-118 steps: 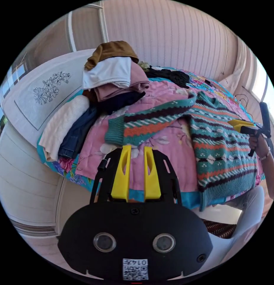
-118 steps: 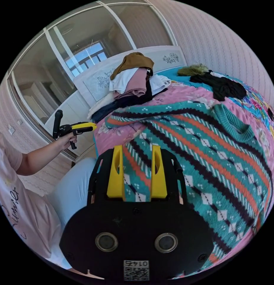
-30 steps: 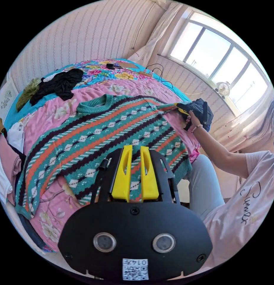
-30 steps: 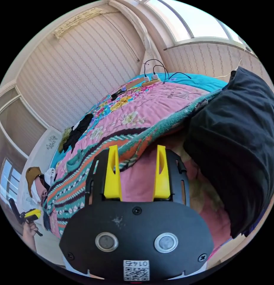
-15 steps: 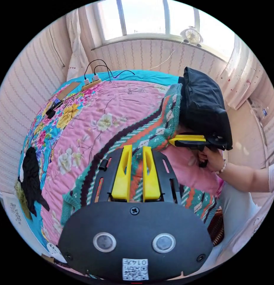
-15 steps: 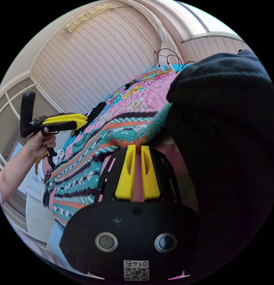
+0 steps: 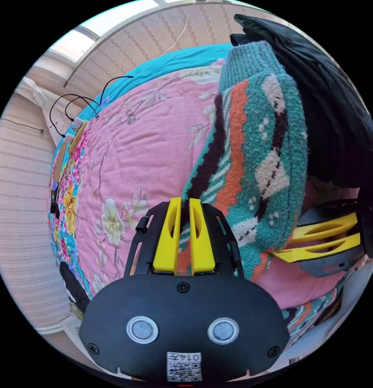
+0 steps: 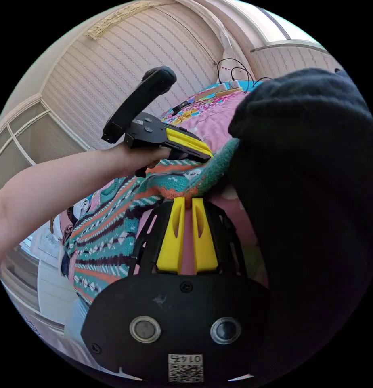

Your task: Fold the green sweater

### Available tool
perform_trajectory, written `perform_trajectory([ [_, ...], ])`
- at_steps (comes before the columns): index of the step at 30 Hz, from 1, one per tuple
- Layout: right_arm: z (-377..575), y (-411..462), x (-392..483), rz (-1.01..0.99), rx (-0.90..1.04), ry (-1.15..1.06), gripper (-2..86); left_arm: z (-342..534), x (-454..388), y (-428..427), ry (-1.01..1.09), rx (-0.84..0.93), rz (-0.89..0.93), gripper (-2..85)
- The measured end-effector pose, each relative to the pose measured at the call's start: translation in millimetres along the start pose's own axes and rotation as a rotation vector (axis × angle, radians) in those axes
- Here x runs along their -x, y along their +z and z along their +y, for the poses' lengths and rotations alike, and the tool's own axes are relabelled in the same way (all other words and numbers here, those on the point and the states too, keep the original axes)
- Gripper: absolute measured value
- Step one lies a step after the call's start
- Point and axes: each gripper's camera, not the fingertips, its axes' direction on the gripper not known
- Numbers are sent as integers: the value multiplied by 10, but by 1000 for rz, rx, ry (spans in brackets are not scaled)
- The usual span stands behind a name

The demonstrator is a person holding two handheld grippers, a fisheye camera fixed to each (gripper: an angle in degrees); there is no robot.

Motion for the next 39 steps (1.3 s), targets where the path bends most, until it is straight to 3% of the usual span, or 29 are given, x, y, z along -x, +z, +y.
perform_trajectory([
  [4, 3, -47, 303, 128, -52, -144, 19, 99, 140, -285, -44, -67, 0, 0],
  [7, 66, -128, 585, 189, -145, -300, 21, 456, 367, -776, -168, -241, -54, -3],
  [11, 184, -312, 956, 55, -288, -493, 23, 1506, 545, -1378, -378, -459, -42, -4],
  [14, 354, -304, 1391, -16, -344, -768, 25, 2554, 428, -1552, -610, -492, -30, -3],
  [16, 437, -187, 1611, -117, -289, -853, 28, 3153, 279, -1407, -769, -396, 16, -3],
  [18, 503, 138, 1824, -307, -75, -916, 35, 3779, 72, -1046, -961, -207, 124, -7],
  [21, 561, 498, 2059, -305, 220, -1038, 47, 4238, -94, -902, -1097, -171, 184, -9],
  [25, 415, 495, 2012, -329, 156, -904, 84, 4281, 7, -1030, -1019, -201, 136, -9],
  [30, 120, 594, 1883, -531, 112, -578, 104, 4006, 543, -985, -979, -293, 90, -2],
  [34, 140, 775, 2029, -481, 162, -610, 93, 3779, 830, -684, -955, -292, 151, 50],
  [36, 214, 918, 2119, -390, 205, -674, 81, 3707, 992, -365, -981, -202, 292, 96],
  [39, 219, 993, 2137, -382, 215, -678, 69, 3771, 1087, -132, -1021, -168, 415, 95],
])
